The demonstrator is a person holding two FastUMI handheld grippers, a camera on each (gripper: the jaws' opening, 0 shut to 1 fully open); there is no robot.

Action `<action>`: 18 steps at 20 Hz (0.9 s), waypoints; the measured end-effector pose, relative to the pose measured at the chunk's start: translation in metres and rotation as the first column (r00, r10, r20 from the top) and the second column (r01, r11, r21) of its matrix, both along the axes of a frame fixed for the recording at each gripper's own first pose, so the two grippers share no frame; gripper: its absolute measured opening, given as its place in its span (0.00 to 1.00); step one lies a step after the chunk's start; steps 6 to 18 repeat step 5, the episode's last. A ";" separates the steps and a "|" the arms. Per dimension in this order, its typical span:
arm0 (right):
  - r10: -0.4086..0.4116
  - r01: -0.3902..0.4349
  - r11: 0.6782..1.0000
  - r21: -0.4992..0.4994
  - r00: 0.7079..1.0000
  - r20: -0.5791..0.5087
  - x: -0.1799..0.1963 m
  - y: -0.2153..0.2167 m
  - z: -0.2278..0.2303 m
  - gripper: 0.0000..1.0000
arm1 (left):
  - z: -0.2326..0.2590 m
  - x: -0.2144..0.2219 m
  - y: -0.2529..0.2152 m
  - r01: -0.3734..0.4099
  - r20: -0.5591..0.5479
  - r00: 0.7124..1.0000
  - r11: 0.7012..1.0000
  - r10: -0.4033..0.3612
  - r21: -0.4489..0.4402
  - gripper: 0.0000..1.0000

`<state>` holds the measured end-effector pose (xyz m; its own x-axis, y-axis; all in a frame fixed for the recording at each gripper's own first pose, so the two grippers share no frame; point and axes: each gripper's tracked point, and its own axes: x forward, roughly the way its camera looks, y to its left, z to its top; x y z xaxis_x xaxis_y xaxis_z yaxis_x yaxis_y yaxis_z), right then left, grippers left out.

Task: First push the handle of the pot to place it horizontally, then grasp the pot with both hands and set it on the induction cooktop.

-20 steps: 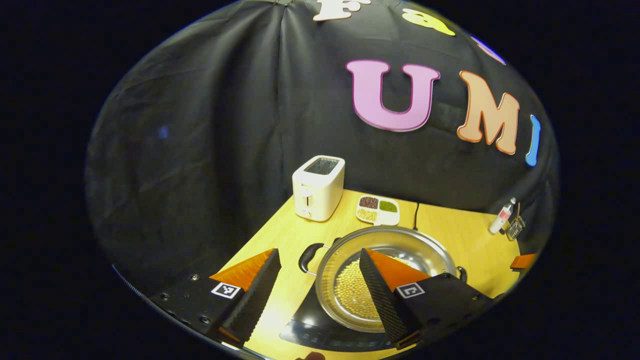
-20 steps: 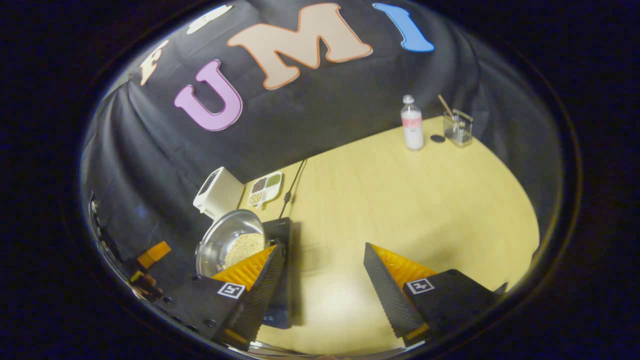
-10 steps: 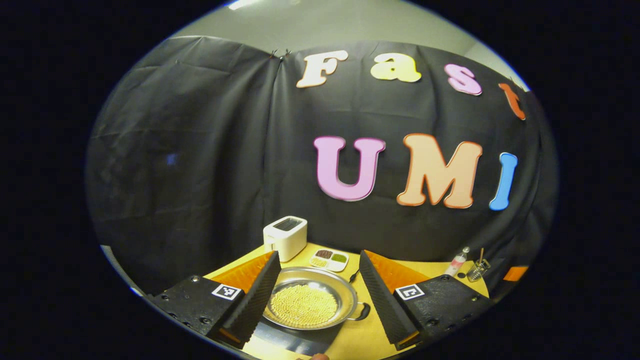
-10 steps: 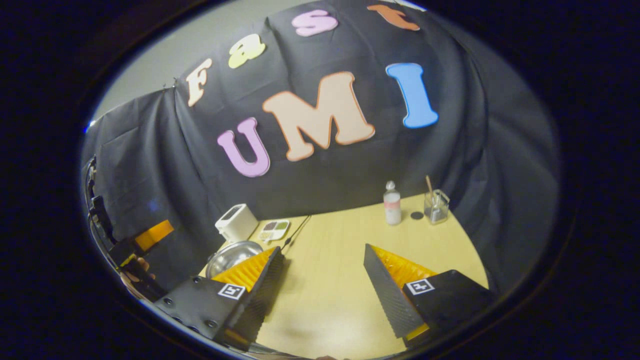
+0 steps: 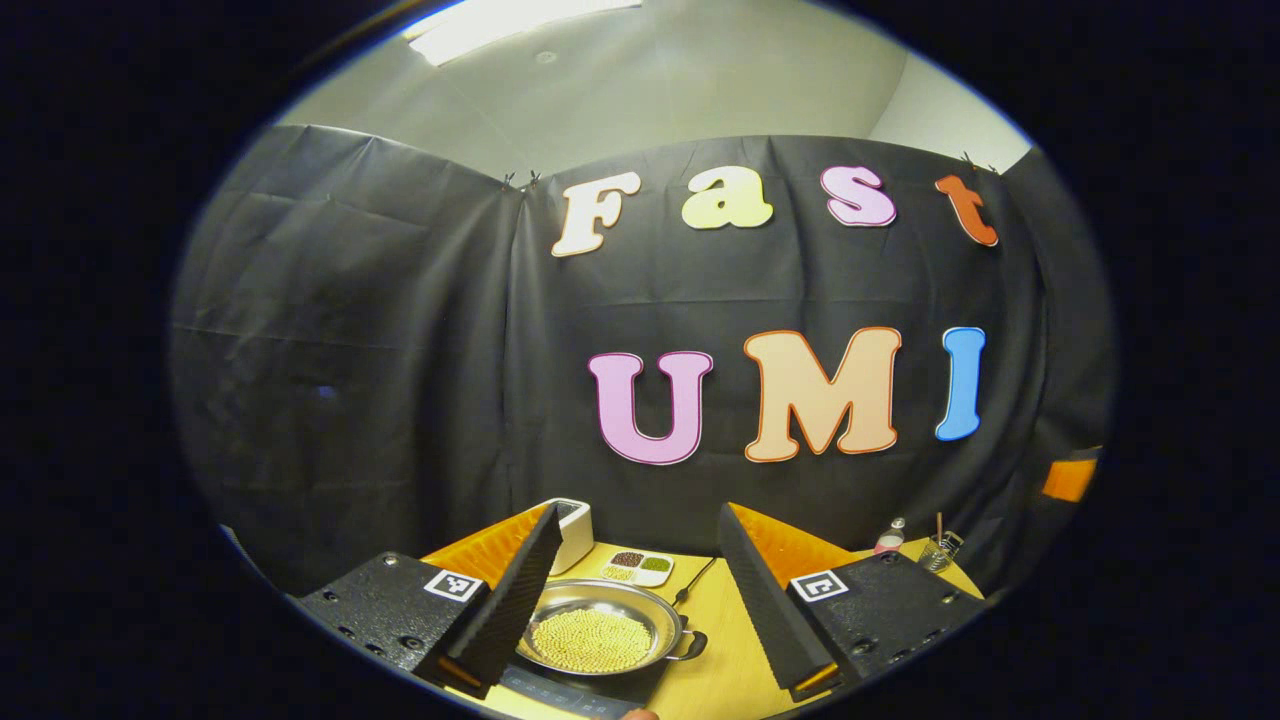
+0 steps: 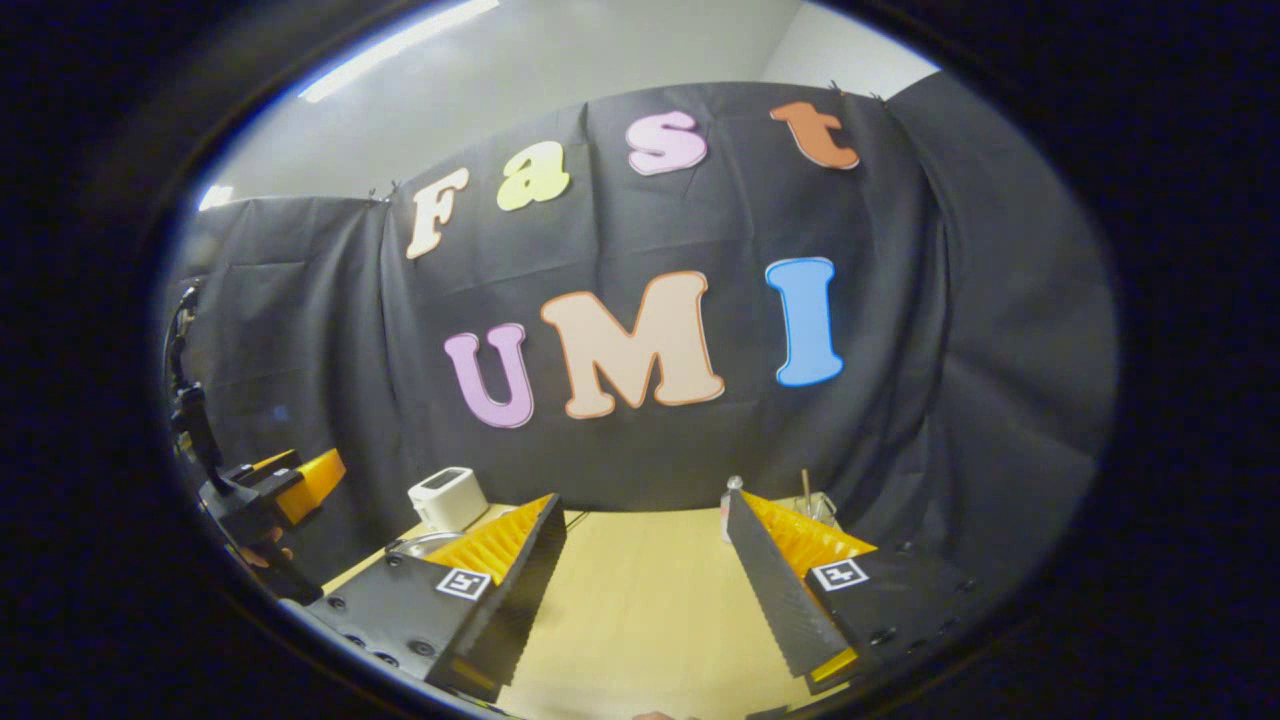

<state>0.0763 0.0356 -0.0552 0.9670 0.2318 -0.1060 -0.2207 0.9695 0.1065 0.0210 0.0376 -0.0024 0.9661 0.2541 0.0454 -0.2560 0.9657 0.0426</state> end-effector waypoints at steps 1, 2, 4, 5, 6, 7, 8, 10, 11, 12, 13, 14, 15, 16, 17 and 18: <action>0.005 -0.005 1.000 0.004 1.000 0.020 -0.006 -0.001 0.009 1.00 | 0.003 -0.001 0.000 -0.007 0.006 1.000 1.000 0.007 0.007 0.93; 0.007 -0.008 1.000 0.008 0.999 0.034 -0.009 -0.002 0.014 1.00 | 0.005 -0.002 -0.001 -0.007 0.012 1.000 1.000 0.007 0.010 0.93; 0.011 -0.011 1.000 0.006 0.999 0.046 -0.012 -0.006 0.020 0.92 | 0.006 -0.005 -0.010 0.001 0.013 1.000 1.000 -0.001 0.017 0.93; 0.009 -0.009 1.000 0.000 0.999 0.047 -0.013 -0.009 0.022 0.92 | 0.006 -0.005 -0.015 0.008 0.010 1.000 1.000 -0.008 0.023 0.96; 0.009 -0.009 1.000 0.000 0.999 0.047 -0.013 -0.009 0.022 0.92 | 0.006 -0.005 -0.015 0.008 0.010 1.000 1.000 -0.008 0.023 0.96; 0.009 -0.009 1.000 0.000 0.999 0.047 -0.013 -0.009 0.022 0.92 | 0.006 -0.005 -0.015 0.008 0.010 1.000 1.000 -0.008 0.023 0.96; 0.009 -0.009 1.000 0.000 0.999 0.047 -0.013 -0.009 0.022 0.92 | 0.006 -0.005 -0.015 0.008 0.010 1.000 1.000 -0.008 0.023 0.96; 0.009 -0.009 1.000 0.000 0.999 0.047 -0.013 -0.009 0.022 0.92 | 0.006 -0.005 -0.015 0.008 0.010 1.000 1.000 -0.008 0.023 0.96; 0.009 -0.009 1.000 0.000 0.999 0.047 -0.013 -0.009 0.022 0.92 | 0.006 -0.005 -0.015 0.008 0.010 1.000 1.000 -0.008 0.023 0.96; 0.009 -0.009 1.000 0.000 0.999 0.047 -0.013 -0.009 0.022 0.92 | 0.006 -0.005 -0.015 0.008 0.010 1.000 1.000 -0.008 0.023 0.96; 0.009 -0.009 1.000 0.000 0.999 0.047 -0.013 -0.009 0.022 0.92 | 0.006 -0.005 -0.015 0.008 0.010 1.000 1.000 -0.008 0.023 0.96; 0.009 -0.009 1.000 0.000 0.999 0.047 -0.013 -0.009 0.022 0.92 | 0.006 -0.005 -0.015 0.008 0.010 1.000 1.000 -0.008 0.023 0.96; 0.009 -0.009 1.000 0.000 0.999 0.047 -0.013 -0.009 0.022 0.92 | 0.006 -0.005 -0.015 0.008 0.010 1.000 1.000 -0.008 0.023 0.96; 0.009 -0.009 1.000 0.000 0.999 0.047 -0.013 -0.009 0.022 0.92 | 0.006 -0.005 -0.015 0.008 0.010 1.000 1.000 -0.008 0.023 0.96; 0.009 -0.009 1.000 0.000 0.999 0.047 -0.013 -0.009 0.022 0.92 | 0.006 -0.005 -0.015 0.008 0.010 1.000 1.000 -0.008 0.023 0.96; 0.009 -0.009 1.000 0.000 0.999 0.047 -0.013 -0.009 0.022 0.92 | 0.006 -0.005 -0.015 0.008 0.010 1.000 1.000 -0.008 0.023 0.96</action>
